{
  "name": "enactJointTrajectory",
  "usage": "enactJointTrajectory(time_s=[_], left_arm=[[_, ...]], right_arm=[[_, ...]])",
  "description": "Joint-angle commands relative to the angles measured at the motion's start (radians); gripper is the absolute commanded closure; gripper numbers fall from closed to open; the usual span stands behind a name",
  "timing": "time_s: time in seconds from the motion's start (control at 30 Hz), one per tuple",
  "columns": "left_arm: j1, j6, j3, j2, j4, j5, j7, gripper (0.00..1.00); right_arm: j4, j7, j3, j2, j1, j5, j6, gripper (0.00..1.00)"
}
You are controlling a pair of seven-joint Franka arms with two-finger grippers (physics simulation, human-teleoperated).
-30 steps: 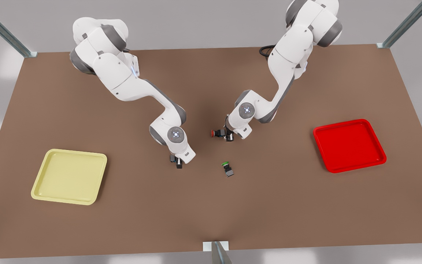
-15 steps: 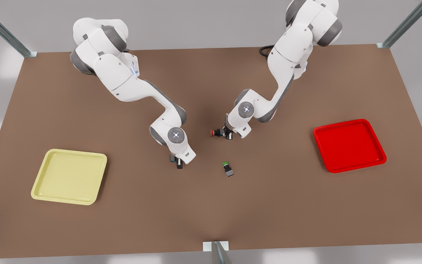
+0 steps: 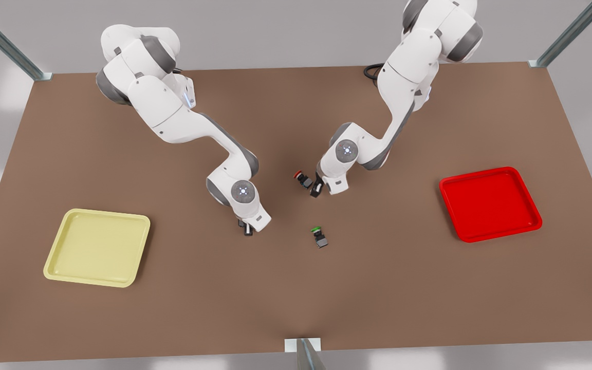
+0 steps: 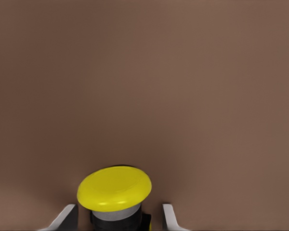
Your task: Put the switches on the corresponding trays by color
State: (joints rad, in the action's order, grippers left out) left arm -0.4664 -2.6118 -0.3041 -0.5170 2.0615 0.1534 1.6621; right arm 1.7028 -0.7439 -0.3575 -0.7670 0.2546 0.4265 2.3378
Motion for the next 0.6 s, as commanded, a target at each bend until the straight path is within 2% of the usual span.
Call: enactJointTrajectory(time_s=[0.0,0.13,0.33,0.43,0.47,0.5,0.57], left_arm=[[0.000,0.001,-0.001,0.000,0.002,0.003,-0.013,0.00],[-0.003,-0.002,-0.018,0.018,0.040,0.003,-0.090,0.00],[-0.028,-0.002,-0.041,-0.001,-0.009,-0.008,-0.154,0.00],[-0.029,-0.001,-0.040,-0.055,-0.075,-0.011,-0.248,0.00],[-0.031,0.004,-0.038,-0.071,-0.100,-0.012,-0.266,0.00],[-0.031,-0.002,-0.038,-0.077,-0.103,-0.021,-0.295,0.00],[-0.031,-0.007,-0.027,-0.081,-0.100,-0.049,-0.318,0.00]], right_arm=[[0.000,0.000,0.000,0.000,0.000,0.000,0.000,0.44],[0.000,0.000,0.000,0.003,0.000,0.000,-0.011,0.55],[-0.002,0.000,-0.001,0.011,-0.011,0.000,-0.012,0.51],[0.005,0.005,-0.008,0.075,-0.015,-0.015,-0.071,0.48],[0.006,0.000,-0.021,0.109,-0.037,-0.037,-0.113,0.48],[0.032,-0.015,-0.072,0.149,-0.115,-0.048,-0.135,0.48],[0.070,-0.158,-0.215,0.233,-0.368,-0.049,-0.250,0.48]])
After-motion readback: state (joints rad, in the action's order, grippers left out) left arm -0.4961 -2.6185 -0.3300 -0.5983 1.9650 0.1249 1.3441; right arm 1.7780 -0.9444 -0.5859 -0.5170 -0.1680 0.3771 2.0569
